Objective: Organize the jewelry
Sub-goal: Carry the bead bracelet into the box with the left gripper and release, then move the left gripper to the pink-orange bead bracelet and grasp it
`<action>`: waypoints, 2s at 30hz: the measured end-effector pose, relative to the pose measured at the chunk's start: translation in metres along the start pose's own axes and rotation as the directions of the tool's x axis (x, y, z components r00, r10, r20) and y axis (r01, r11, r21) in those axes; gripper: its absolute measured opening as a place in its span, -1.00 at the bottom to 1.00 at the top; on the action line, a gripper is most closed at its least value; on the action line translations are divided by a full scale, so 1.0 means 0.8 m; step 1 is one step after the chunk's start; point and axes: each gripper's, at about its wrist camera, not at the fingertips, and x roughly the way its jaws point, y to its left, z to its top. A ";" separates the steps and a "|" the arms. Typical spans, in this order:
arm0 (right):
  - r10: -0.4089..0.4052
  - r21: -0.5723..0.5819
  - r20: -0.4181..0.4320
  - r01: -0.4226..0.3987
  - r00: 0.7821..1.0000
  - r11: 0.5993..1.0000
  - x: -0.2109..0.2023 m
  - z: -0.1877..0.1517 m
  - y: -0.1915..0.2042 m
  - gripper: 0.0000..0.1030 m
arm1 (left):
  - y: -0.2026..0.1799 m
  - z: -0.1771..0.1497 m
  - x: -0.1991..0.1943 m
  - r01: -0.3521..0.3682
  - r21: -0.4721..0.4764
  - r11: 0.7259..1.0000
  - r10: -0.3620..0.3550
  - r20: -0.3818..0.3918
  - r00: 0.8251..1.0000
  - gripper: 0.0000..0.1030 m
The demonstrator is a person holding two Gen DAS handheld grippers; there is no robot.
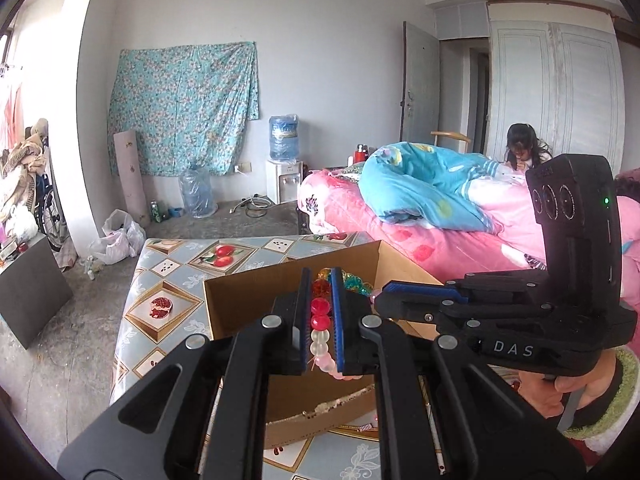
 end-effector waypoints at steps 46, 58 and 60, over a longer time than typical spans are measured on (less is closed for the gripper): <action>-0.072 0.054 -0.053 0.075 0.996 0.996 -0.058 -0.076 -0.032 -0.26 | 0.007 -0.120 -0.034 0.014 -0.115 0.993 -0.027 -0.112 0.993 -0.25; -0.203 0.238 -0.213 0.252 0.956 0.938 -0.071 -0.234 -0.067 -0.27 | -0.070 -0.204 0.026 0.106 -0.046 0.993 -0.115 -0.296 0.948 -0.25; -0.201 0.253 -0.228 0.258 0.953 0.932 -0.062 -0.245 -0.075 -0.30 | -0.084 -0.205 0.037 0.132 0.004 0.991 -0.124 -0.301 0.945 -0.25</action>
